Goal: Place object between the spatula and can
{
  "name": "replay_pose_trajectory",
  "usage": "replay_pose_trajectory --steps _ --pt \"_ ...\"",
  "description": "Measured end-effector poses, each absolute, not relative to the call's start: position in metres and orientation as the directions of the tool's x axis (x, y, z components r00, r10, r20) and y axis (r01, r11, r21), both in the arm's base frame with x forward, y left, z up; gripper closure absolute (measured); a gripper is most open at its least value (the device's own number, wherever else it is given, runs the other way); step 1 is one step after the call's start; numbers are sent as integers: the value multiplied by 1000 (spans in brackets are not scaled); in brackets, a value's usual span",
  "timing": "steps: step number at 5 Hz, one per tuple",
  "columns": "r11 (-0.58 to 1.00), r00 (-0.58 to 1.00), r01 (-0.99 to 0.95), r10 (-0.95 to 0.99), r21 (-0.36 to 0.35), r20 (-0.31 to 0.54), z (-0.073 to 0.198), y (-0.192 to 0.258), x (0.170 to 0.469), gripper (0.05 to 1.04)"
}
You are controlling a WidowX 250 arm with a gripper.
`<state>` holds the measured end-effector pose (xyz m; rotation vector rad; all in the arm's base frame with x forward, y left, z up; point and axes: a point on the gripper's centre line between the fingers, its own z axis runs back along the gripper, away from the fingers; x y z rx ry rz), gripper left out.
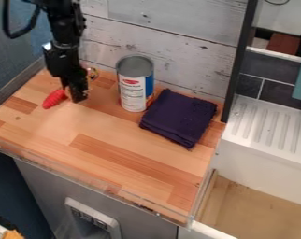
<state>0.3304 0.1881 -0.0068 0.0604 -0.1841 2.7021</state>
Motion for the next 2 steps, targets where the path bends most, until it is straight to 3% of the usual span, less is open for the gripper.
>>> replay_pose_trajectory --steps 2 --pt "-895 -897 -440 433 -76 91 -28 184 350 554"
